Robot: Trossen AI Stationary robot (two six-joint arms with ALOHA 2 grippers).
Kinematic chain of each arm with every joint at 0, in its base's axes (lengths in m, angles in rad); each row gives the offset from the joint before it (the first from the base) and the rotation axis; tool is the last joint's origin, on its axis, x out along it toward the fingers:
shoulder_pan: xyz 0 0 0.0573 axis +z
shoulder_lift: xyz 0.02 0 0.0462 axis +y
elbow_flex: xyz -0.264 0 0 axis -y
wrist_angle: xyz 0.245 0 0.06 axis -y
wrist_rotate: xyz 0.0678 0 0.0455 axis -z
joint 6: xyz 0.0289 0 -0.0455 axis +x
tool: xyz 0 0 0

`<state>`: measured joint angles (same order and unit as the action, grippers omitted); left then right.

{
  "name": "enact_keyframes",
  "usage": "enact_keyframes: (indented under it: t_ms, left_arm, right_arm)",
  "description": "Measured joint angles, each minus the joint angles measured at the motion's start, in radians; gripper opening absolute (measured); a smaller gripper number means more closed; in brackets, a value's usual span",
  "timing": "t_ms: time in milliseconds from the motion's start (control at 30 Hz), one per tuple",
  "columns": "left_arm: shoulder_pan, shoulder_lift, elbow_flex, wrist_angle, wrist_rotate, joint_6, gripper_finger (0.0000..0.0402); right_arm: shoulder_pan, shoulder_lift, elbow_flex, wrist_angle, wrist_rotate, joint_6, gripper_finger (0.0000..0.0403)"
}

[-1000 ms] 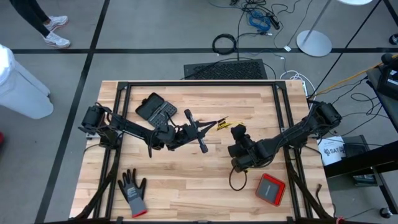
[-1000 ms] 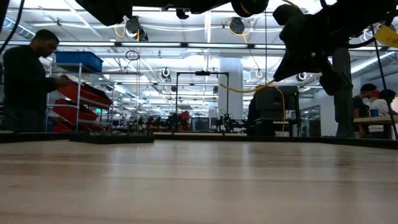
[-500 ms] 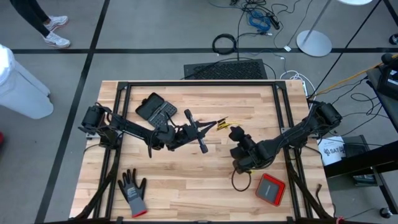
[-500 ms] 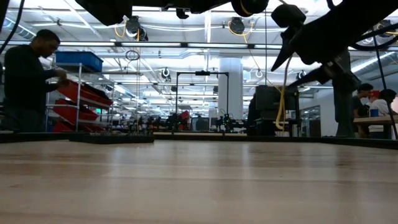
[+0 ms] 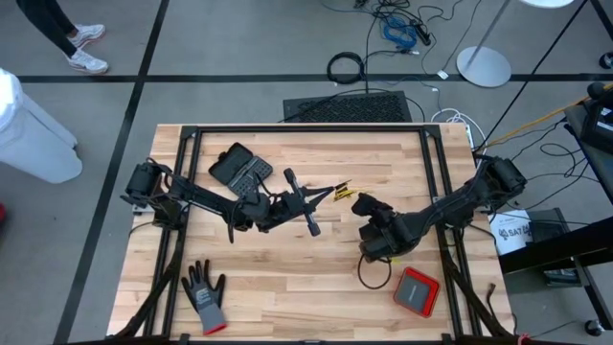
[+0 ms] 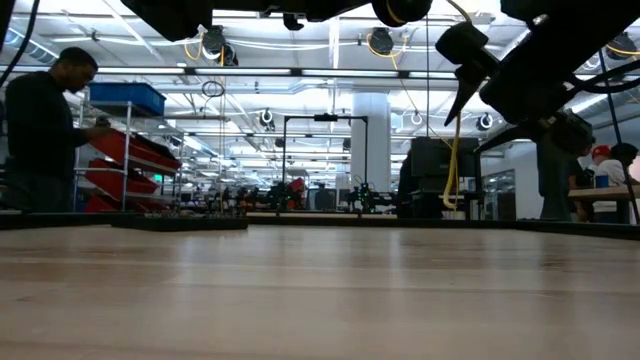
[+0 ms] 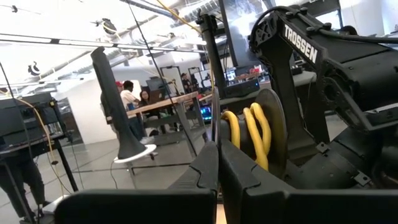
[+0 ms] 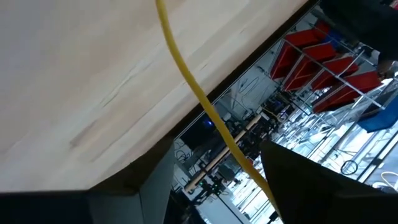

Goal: Coil cords
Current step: Coil the yellow wire onto the spool

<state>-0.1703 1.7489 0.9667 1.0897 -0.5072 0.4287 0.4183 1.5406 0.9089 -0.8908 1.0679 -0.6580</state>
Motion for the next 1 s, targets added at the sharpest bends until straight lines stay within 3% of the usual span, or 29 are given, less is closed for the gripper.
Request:
enact_keyframes:
  t_ms: [400, 567, 833, 1000]
  left_arm:
    - [0.0, 0.0, 0.0, 0.0, 0.0, 0.002, 0.0002]
    - [0.0, 0.0, 0.0, 0.0, 0.0, 0.003, 0.0002]
    - [0.0, 0.0, 0.0, 0.0, 0.0, 0.003, 0.0002]
    - [0.0, 0.0, 0.0, 0.0, 0.0, 0.003, 0.0002]
  right_arm:
    - [-0.102, 0.0, 0.0, 0.004, 0.0, -0.096, 0.0213]
    - [-0.126, 0.0, 0.0, 0.004, 0.0, -0.109, 0.0156]
    - [-0.14, 0.0, 0.0, 0.013, 0.007, -0.14, 0.002]
    - [-0.124, 0.0, 0.0, 0.064, 0.027, -0.095, 0.0004]
